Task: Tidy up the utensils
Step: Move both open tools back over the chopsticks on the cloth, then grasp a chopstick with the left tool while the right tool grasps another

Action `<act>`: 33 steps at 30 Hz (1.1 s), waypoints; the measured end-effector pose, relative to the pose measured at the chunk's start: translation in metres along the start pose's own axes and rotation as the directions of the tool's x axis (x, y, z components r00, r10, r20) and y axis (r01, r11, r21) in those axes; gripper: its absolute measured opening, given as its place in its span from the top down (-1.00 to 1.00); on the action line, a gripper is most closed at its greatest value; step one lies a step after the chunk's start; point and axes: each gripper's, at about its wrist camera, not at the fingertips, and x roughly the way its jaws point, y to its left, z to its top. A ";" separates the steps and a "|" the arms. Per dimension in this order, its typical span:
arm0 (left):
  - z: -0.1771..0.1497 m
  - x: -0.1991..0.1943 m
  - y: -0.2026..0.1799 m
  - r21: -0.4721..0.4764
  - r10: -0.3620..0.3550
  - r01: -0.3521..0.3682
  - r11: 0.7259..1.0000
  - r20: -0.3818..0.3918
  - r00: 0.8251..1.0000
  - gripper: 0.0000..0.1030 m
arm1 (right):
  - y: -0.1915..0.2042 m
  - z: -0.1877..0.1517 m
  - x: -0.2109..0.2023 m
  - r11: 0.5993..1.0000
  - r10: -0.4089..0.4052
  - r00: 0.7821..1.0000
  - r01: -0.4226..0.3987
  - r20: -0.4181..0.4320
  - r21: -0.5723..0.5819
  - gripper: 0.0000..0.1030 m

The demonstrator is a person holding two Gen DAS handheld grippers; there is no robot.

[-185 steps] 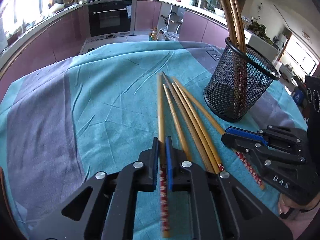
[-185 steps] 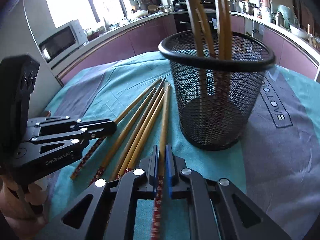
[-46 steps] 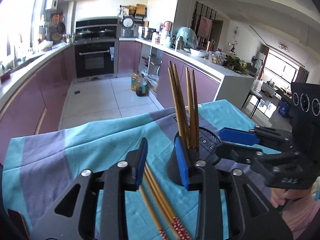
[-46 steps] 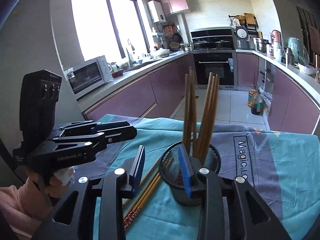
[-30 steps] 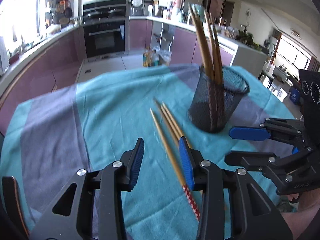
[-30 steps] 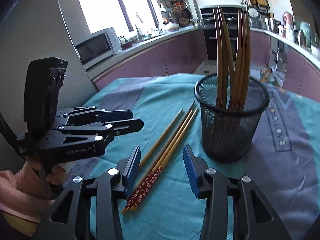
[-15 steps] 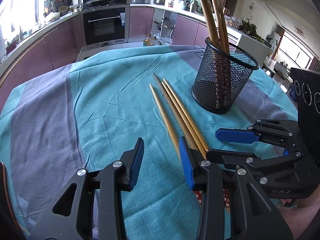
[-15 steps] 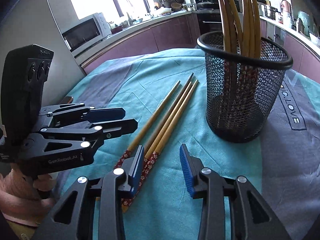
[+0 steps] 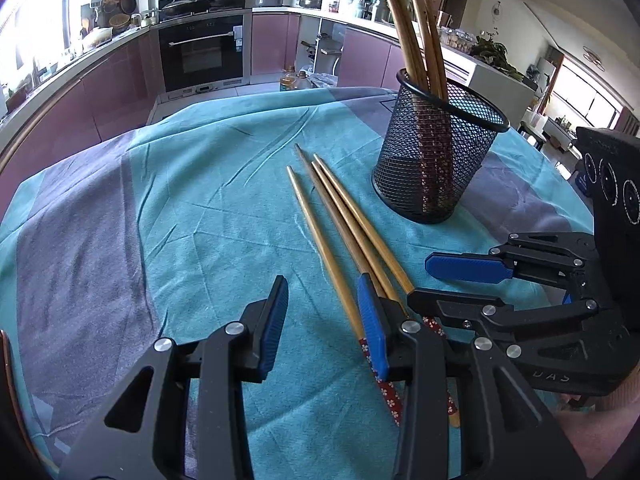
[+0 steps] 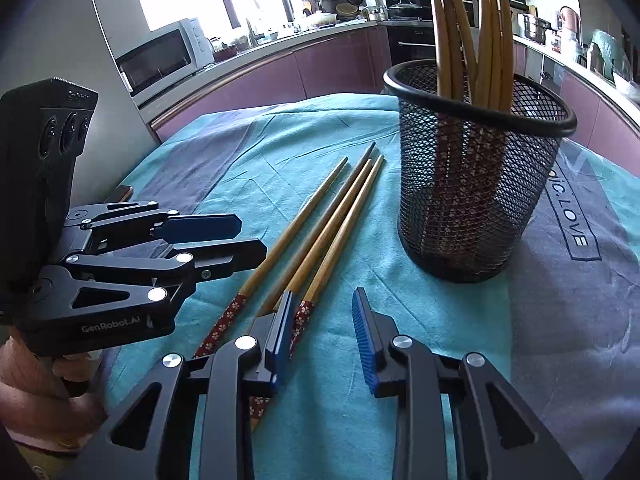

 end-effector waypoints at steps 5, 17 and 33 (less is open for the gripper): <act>0.000 0.007 -0.003 0.009 0.005 -0.005 1.000 -0.016 1.000 0.31 | 0.000 0.001 0.001 1.000 -0.013 1.000 0.013 -0.002 -0.004 0.47; 0.006 0.024 -0.004 0.008 0.030 -0.030 1.000 -0.032 0.999 0.44 | -0.001 0.010 0.011 0.999 -0.029 1.000 0.029 0.009 0.029 0.56; 0.005 0.021 0.004 -0.080 0.008 -0.011 0.997 -0.035 0.999 0.84 | -0.030 0.000 -0.006 0.981 0.048 0.996 -0.060 0.070 0.185 0.89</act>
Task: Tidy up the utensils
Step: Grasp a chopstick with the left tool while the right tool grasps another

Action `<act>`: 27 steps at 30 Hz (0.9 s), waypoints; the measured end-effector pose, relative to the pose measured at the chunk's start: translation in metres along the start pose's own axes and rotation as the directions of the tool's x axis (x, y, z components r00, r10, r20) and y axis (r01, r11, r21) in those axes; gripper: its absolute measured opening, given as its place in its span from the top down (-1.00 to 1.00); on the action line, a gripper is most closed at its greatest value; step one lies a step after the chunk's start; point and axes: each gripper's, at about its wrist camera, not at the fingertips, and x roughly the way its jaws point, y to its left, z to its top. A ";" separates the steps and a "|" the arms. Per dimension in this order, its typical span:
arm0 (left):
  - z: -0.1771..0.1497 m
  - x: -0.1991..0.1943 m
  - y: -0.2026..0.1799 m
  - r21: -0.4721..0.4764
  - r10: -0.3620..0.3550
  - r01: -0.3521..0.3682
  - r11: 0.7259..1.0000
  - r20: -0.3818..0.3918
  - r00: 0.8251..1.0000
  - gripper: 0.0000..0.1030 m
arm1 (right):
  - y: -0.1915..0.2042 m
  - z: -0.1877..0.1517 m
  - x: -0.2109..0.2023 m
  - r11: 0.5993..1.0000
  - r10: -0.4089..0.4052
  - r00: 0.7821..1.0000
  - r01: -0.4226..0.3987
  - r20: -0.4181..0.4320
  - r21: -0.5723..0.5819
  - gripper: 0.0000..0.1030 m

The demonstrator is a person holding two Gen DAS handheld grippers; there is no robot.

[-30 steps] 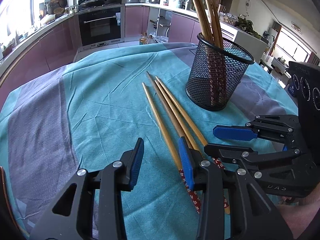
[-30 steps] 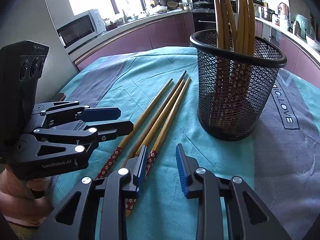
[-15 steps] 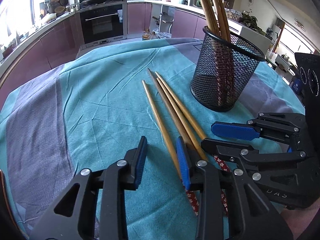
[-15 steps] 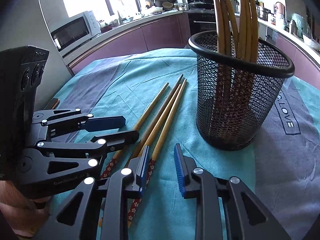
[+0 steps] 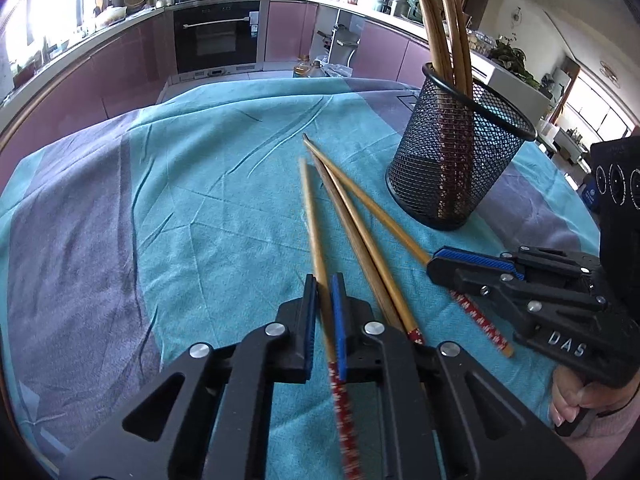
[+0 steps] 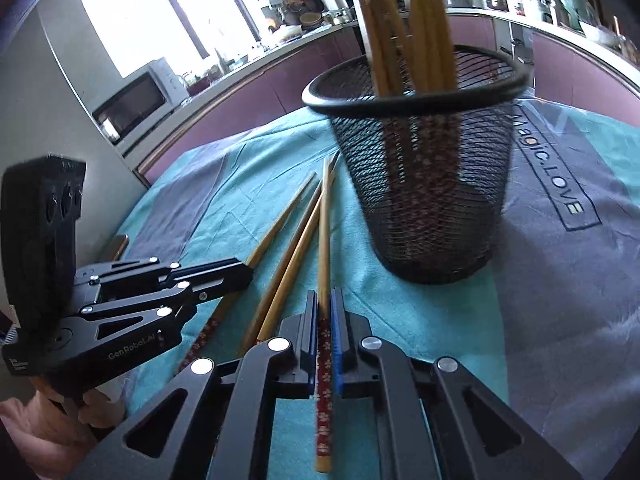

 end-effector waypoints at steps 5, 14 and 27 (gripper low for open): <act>-0.004 -0.007 -0.002 0.003 -0.023 0.023 1.000 0.009 1.000 0.85 | 0.000 -0.004 -0.008 0.999 0.032 0.999 -0.032 0.003 -0.008 0.89; -0.015 -0.014 -0.008 0.046 -0.054 0.054 0.997 -0.001 0.999 0.87 | 0.011 -0.010 -0.005 0.997 0.033 0.998 -0.037 -0.052 -0.063 0.89; -0.008 -0.001 -0.004 0.060 -0.062 0.065 0.996 -0.036 0.997 0.76 | 0.020 0.009 0.018 0.993 -0.031 0.997 0.022 -0.076 -0.116 0.84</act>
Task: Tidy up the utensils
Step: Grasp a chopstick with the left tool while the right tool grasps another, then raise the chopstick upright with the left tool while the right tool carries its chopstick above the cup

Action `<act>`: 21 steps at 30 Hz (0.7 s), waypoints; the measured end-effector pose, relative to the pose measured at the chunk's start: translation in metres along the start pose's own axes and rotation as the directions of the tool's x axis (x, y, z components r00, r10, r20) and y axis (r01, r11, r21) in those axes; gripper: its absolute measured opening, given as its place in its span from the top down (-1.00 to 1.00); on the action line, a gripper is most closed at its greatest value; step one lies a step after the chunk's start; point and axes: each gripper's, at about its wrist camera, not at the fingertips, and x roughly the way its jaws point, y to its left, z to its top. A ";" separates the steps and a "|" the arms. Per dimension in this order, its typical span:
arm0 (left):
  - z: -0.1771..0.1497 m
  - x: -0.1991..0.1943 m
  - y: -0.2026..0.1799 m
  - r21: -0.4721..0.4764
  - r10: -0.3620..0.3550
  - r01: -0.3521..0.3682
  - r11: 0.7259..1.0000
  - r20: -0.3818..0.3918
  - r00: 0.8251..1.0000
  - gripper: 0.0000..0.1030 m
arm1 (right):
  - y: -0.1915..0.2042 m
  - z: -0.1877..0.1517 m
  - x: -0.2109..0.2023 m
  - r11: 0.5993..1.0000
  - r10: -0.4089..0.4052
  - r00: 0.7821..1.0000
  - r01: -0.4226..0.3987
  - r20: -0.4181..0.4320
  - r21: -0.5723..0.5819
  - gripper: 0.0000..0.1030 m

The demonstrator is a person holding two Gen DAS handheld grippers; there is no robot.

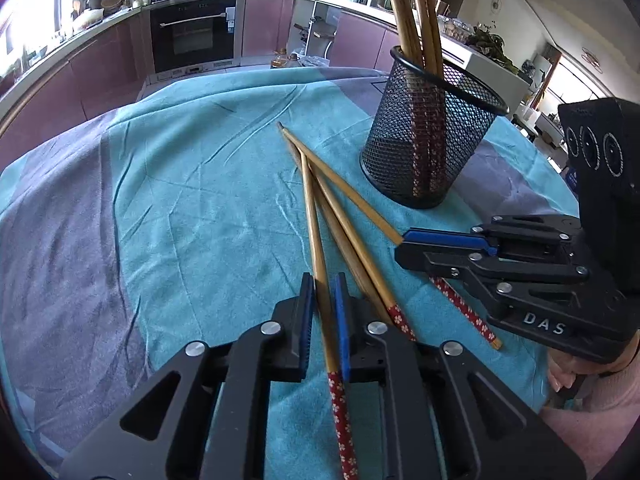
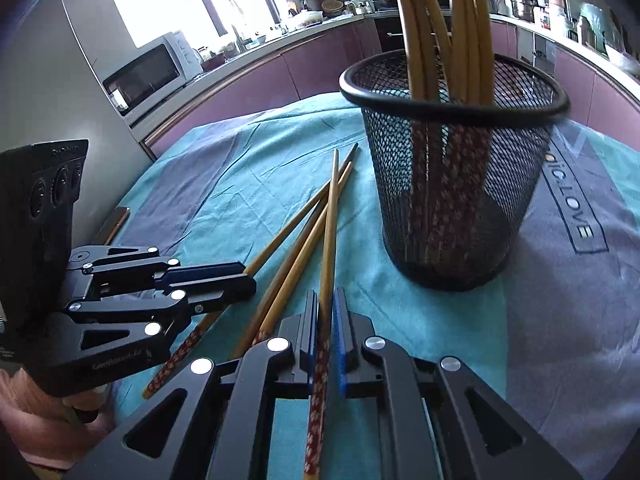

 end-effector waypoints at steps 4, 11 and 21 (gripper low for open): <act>0.008 0.007 0.001 0.006 0.002 -0.002 1.000 -0.010 1.000 0.74 | 0.000 0.006 0.006 1.000 -0.005 1.000 0.005 -0.002 -0.005 0.84; 0.013 0.011 0.000 -0.003 0.012 -0.012 1.000 -0.014 1.000 0.81 | -0.001 0.005 0.003 1.000 0.003 1.000 -0.003 0.009 0.002 0.88; 0.010 -0.004 -0.003 -0.018 0.006 -0.006 1.000 0.021 1.000 0.85 | -0.003 0.001 -0.015 0.999 0.035 0.998 -0.035 0.044 0.009 0.89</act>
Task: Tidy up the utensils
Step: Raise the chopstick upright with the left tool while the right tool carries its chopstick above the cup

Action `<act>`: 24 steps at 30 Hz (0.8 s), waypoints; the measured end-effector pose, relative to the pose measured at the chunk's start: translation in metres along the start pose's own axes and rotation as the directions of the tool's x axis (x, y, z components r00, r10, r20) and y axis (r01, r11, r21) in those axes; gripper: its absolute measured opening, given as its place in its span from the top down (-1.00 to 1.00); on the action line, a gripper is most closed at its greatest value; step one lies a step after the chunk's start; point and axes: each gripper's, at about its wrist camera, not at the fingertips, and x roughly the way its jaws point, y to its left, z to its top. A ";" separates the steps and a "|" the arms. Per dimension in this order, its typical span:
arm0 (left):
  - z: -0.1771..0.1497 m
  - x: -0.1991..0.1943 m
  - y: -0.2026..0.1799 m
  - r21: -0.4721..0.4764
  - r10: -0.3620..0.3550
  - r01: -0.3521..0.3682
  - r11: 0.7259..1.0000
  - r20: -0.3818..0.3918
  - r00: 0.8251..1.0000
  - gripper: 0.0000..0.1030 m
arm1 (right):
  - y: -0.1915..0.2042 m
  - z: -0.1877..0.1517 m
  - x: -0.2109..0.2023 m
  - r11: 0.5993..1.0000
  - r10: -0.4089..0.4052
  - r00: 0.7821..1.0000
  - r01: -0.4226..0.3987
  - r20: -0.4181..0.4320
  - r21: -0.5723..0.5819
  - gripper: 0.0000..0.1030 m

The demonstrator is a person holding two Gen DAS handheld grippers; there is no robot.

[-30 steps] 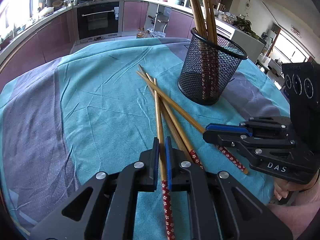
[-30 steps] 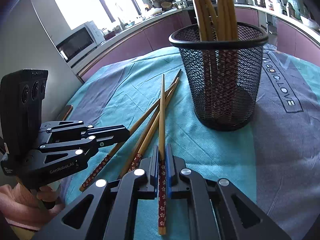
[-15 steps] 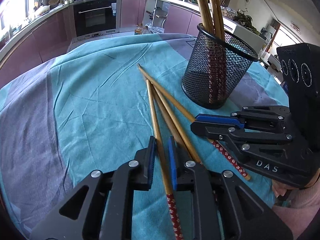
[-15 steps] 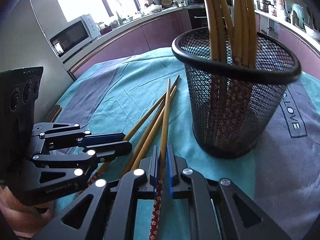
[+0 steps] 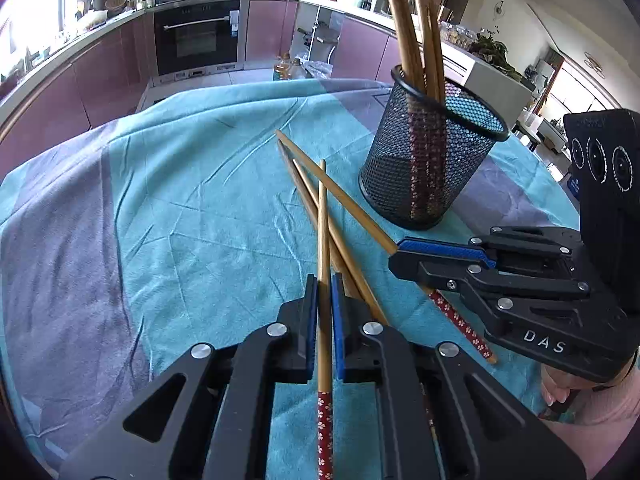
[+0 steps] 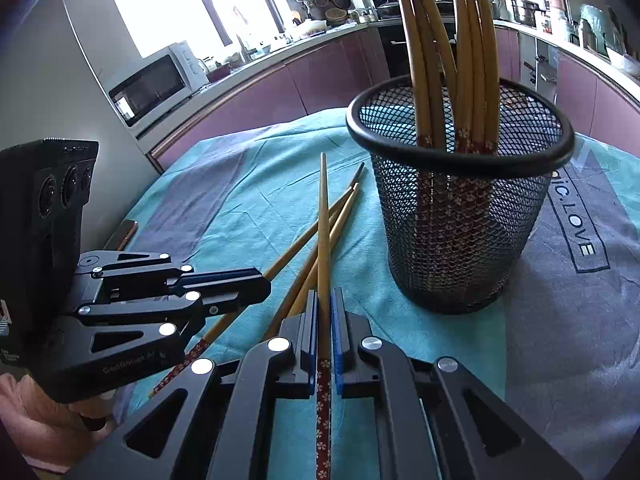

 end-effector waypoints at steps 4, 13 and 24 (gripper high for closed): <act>-0.001 -0.007 -0.003 0.009 0.004 -0.004 1.000 0.015 1.000 0.85 | 0.000 -0.001 -0.005 1.000 0.009 1.000 -0.009 0.005 0.001 0.89; -0.002 -0.022 -0.009 0.020 -0.002 0.001 1.000 0.046 0.999 0.85 | 0.000 -0.003 -0.019 0.999 0.035 0.999 -0.035 0.033 -0.002 0.89; -0.004 -0.048 -0.001 0.016 -0.024 0.023 1.000 0.089 0.996 0.85 | 0.000 -0.003 -0.044 0.998 0.058 0.995 -0.056 0.086 -0.017 0.89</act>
